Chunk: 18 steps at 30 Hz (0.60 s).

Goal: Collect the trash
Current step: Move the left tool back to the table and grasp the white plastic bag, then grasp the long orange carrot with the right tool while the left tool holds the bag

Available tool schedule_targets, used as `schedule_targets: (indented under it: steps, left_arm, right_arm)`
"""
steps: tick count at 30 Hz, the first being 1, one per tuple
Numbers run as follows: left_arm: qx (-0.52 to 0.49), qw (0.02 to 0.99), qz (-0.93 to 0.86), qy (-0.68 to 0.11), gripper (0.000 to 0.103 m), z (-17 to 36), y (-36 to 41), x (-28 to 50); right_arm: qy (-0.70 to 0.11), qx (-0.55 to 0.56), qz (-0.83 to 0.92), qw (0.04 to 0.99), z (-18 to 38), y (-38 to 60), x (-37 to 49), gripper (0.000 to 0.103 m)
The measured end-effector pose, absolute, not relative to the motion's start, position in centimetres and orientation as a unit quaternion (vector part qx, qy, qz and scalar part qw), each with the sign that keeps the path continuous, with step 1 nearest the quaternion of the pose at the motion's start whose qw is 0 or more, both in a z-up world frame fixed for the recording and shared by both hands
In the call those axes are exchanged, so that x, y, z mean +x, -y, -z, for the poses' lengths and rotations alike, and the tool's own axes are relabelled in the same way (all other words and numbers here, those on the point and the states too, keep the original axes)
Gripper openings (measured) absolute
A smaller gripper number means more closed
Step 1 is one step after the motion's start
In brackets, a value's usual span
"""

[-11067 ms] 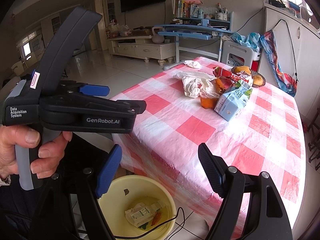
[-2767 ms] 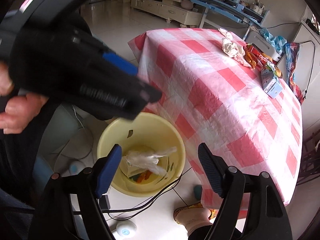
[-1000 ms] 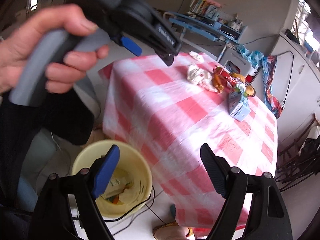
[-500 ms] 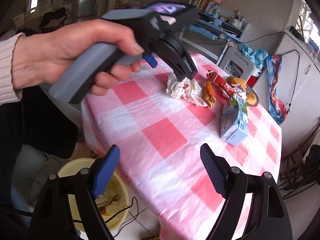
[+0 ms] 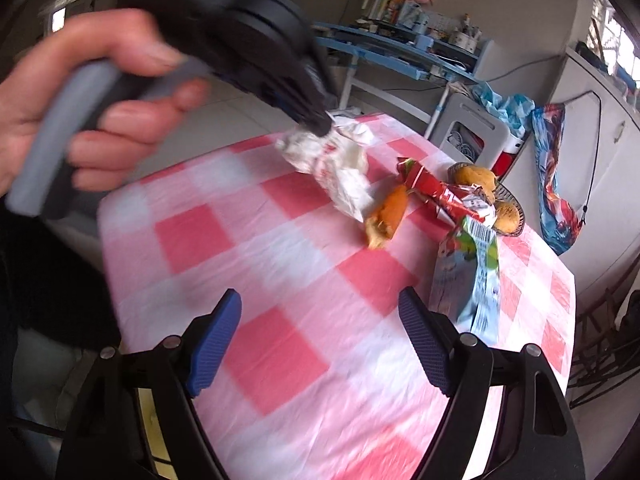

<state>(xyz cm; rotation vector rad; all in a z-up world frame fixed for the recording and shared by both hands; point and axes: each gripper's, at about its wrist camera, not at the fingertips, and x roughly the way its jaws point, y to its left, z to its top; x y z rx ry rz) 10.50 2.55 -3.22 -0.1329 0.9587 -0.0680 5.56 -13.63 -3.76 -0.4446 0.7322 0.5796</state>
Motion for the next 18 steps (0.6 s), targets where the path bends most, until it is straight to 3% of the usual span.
schedule_targets:
  steps: [14,18]
  left_arm:
    - [-0.091,0.871,0.05,-0.48,0.011,2.6,-6.8,12.7]
    - [-0.091,0.871,0.053,-0.48,0.011,2.4,-6.6,13.4]
  right_arm:
    - [-0.379,-0.131,-0.239,0.884,4.8,12.9,13.6,0.071]
    - [-0.395,-0.108,-0.23,0.883,5.4,12.5,15.3,0.064]
